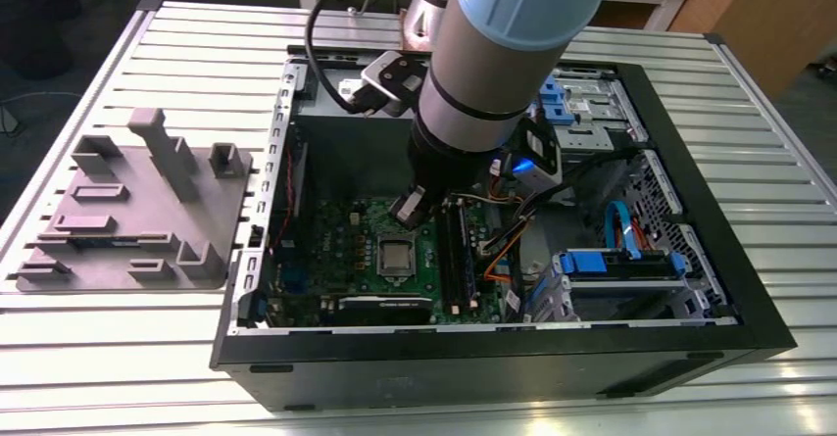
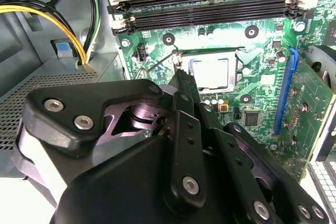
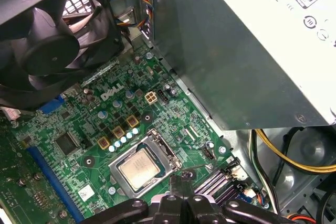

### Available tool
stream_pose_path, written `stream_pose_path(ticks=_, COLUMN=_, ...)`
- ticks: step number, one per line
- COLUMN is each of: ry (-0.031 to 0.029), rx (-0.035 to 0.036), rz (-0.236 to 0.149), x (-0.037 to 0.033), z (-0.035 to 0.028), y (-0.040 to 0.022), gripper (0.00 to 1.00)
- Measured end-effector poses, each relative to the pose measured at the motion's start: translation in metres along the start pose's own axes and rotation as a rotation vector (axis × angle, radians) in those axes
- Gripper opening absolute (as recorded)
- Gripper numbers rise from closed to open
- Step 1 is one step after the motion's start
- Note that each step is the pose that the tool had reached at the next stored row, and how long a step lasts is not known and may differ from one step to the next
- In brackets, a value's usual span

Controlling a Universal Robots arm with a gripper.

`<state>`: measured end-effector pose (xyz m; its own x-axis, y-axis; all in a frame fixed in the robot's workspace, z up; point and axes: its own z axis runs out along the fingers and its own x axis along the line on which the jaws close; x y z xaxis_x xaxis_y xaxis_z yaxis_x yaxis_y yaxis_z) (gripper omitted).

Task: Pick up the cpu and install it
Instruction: 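Install the first cpu locking lever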

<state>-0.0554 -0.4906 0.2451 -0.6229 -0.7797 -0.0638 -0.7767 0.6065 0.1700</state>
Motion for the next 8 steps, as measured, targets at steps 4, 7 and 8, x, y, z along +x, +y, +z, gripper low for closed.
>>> stream_pose_path(ticks=4, ry=-0.0007, rx=-0.0003, rz=0.000, x=-0.0007, z=-0.0098, y=0.0018, gripper=0.10)
stream_pose_path(ticks=7, ry=-0.0008, rx=-0.0004, rz=0.000, x=-0.0012, z=-0.0161, y=0.0028, gripper=0.10)
stream_pose_path(ticks=8, ry=-0.0007, rx=-0.0004, rz=0.000, x=-0.0012, z=-0.0173, y=0.0030, gripper=0.10)
